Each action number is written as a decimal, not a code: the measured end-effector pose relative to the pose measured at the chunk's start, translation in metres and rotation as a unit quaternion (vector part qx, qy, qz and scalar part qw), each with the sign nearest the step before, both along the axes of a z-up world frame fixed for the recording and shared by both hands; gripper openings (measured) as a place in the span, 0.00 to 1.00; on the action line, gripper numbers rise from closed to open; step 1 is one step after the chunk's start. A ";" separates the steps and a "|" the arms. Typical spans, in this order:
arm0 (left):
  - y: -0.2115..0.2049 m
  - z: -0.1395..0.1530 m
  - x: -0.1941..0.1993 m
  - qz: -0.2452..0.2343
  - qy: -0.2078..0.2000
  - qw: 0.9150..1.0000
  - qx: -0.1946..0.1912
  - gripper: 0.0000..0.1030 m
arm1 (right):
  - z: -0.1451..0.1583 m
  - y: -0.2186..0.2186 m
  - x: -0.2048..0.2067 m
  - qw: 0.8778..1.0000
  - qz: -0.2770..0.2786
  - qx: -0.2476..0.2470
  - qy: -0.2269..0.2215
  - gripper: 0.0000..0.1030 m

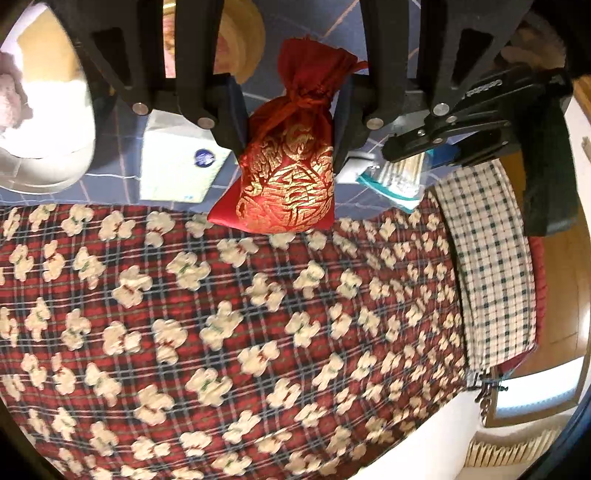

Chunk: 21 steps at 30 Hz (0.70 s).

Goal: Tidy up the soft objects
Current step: 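Carry the red pouch and cotton swab bag over the metal basin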

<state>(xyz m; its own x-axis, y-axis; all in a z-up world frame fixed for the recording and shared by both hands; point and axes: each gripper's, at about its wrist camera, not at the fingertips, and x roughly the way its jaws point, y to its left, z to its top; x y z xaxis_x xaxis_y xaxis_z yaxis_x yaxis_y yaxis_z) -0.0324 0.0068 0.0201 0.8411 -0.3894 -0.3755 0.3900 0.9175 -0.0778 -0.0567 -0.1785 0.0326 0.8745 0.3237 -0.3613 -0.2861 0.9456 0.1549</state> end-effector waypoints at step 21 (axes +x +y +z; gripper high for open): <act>-0.081 0.039 -0.031 -0.071 -0.057 0.995 -0.034 0.37 | 0.018 -0.106 -0.032 0.990 -0.127 0.022 -0.062 0.41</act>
<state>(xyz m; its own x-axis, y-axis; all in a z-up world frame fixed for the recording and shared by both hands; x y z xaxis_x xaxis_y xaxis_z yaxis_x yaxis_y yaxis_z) -0.0633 -0.0738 0.0593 0.8112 -0.5287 -0.2496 0.5252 0.8466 -0.0865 -0.0889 -0.2843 0.0505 0.9665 0.1014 -0.2357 -0.0600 0.9825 0.1764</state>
